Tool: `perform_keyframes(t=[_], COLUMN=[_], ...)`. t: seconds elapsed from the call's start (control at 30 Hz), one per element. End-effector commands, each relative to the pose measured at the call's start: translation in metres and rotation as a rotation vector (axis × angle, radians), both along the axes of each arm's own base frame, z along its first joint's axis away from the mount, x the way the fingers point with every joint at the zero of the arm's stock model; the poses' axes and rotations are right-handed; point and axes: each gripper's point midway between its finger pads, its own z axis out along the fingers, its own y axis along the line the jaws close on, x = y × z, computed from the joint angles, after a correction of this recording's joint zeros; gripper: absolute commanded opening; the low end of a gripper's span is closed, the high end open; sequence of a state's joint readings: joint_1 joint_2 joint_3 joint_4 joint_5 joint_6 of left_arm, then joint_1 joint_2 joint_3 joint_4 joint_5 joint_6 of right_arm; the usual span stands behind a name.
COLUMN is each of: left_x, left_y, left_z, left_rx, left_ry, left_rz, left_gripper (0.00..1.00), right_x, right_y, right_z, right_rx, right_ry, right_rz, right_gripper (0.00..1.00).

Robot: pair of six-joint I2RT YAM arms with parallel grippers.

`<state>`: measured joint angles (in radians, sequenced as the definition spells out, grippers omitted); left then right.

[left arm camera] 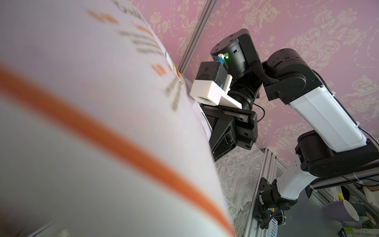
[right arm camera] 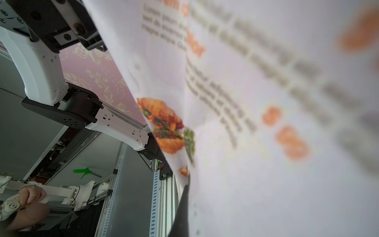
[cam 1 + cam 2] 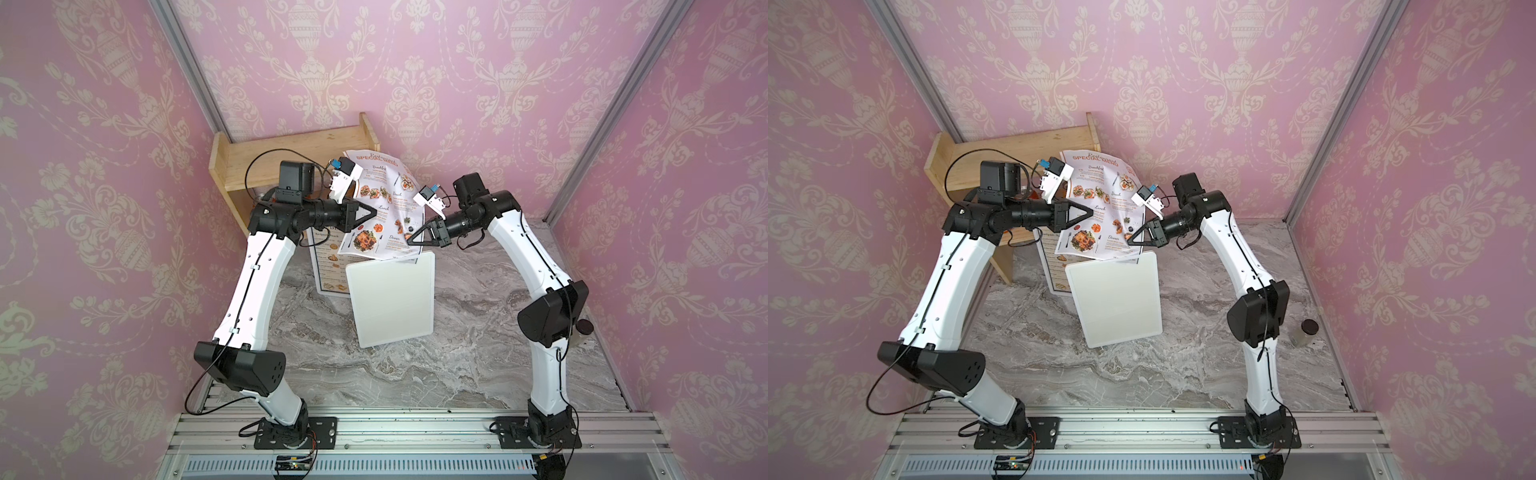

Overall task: Insert the menus into the narrow rack
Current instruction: Insert the menu into the narrow rack.

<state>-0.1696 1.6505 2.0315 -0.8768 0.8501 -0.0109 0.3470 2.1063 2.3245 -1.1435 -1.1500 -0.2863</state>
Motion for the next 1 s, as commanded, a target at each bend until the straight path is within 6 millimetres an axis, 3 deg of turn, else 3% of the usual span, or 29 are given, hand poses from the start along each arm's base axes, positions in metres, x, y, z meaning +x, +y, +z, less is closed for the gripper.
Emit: perform_keyframes(t=[0.0,0.97], left_x=[-0.001,-0.014], left_y=[-0.003,-0.003], left_z=[0.01,-0.02], left_rx=[-0.013,0.026], left_ry=[-0.006,0.046], left_rz=[0.001,0.002], left_gripper=[0.0,0.0], right_x=[-0.009,-0.004], right_y=[-0.006,-0.013], right_z=[0.011,0.005], right_rx=[0.009,-0.011], right_ry=[-0.012,-0.017], right_rz=[0.011,0.003], right_gripper=[0.0,0.0])
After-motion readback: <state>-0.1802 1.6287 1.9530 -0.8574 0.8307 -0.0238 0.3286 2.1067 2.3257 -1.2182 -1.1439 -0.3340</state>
